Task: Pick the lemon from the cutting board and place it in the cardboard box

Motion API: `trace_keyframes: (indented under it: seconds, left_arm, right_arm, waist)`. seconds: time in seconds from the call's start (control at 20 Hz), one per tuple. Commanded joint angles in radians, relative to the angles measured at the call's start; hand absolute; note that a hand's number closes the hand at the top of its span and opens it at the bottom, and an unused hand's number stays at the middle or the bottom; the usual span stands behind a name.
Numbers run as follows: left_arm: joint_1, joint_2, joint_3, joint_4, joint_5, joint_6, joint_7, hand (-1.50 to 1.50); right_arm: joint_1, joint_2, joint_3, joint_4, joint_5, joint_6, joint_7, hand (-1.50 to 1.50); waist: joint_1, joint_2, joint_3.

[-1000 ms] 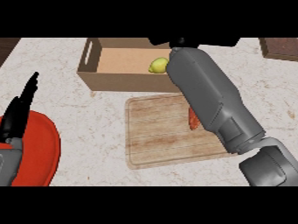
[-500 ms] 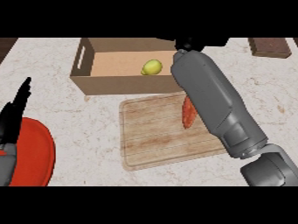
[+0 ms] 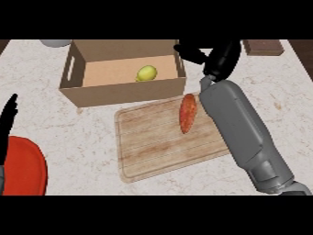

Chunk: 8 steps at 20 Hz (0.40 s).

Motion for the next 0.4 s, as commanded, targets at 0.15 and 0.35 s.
trace_keyframes:
  seconds: [0.15, 0.35]
  left_arm:
    - [0.066, -0.007, 0.019, -0.029, -0.002, 0.016, -0.018, 0.00]
    - [0.030, -0.013, 0.007, -0.035, -0.013, 0.018, 0.021, 0.00]
  right_arm:
    - [0.322, -0.082, 0.113, -0.428, 0.082, 0.132, 0.150, -1.50]
    - [0.549, -0.137, 0.186, -0.680, 0.072, 0.233, 0.178, -1.50]
  waist:
    - [-0.031, -0.010, -0.001]
    - [-0.032, -0.005, 0.000]
